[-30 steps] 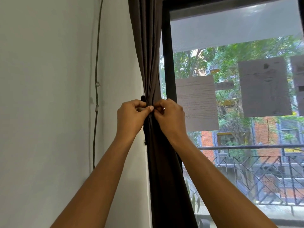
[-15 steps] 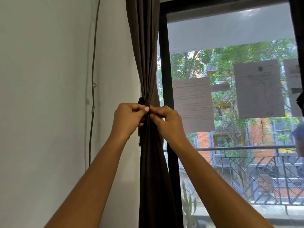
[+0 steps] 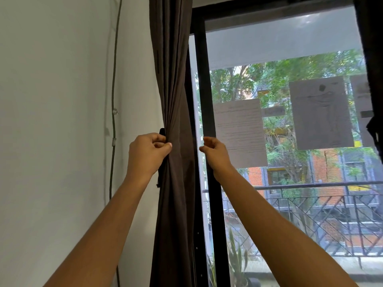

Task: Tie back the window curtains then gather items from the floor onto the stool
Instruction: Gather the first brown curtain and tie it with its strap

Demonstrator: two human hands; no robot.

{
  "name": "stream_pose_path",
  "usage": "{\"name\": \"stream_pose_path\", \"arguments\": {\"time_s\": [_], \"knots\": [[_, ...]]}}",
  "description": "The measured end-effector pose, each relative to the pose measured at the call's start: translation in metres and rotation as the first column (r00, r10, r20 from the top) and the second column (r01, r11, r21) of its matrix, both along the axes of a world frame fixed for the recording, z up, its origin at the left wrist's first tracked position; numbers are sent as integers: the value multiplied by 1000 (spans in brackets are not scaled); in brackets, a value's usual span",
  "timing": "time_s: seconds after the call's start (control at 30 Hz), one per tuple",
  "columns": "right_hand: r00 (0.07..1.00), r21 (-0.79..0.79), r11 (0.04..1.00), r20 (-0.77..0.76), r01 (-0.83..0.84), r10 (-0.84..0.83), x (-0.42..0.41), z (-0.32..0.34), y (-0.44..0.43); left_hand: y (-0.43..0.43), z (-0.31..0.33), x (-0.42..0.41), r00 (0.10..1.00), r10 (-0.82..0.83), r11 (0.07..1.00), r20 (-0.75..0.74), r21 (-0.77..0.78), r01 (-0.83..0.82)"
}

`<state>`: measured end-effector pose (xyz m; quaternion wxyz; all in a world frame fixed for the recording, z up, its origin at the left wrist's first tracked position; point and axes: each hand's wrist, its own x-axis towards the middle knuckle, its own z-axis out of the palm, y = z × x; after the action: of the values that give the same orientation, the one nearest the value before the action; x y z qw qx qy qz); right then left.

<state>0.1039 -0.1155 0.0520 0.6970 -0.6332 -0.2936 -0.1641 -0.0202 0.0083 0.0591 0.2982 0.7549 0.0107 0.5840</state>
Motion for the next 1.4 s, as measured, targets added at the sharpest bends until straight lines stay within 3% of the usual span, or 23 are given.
{"name": "stream_pose_path", "arguments": {"time_s": [0.1,0.2,0.27,0.33,0.4,0.47,0.57,0.73,1.0,1.23,1.4], "knots": [[943,-33,967,-233,-254,240,1,5,14,5,2,-5,1000,-3,1000,-10,-21,3],[915,-71,934,-239,-351,325,3,2,24,8,2,-8,1000,3,1000,-2,-31,-3],[965,-30,972,-128,-234,229,5,-3,28,9,0,-10,1000,20,999,16,-26,-19],[1000,11,1000,18,22,-23,2,-9,26,9,0,-12,999,44,999,32,-13,-44],[943,41,961,185,273,-275,-15,-16,17,6,0,-13,999,38,999,33,1,-38],[892,119,935,281,333,-353,-38,-22,7,1,0,-13,999,29,999,32,17,-30],[831,183,925,408,332,-379,-65,-27,-2,-9,-1,-14,999,15,999,50,39,-17],[693,134,900,594,415,-408,-80,-22,0,-24,0,-17,998,-5,995,63,105,-2],[696,24,914,640,405,-325,-74,-20,-3,-23,1,-15,991,-133,990,-24,44,134],[704,-16,947,673,320,-227,-65,-9,-12,-22,10,-22,994,-76,982,-82,169,89],[808,-9,981,570,192,-153,-64,-6,-13,-21,10,-25,982,-116,976,-152,165,141]]}}
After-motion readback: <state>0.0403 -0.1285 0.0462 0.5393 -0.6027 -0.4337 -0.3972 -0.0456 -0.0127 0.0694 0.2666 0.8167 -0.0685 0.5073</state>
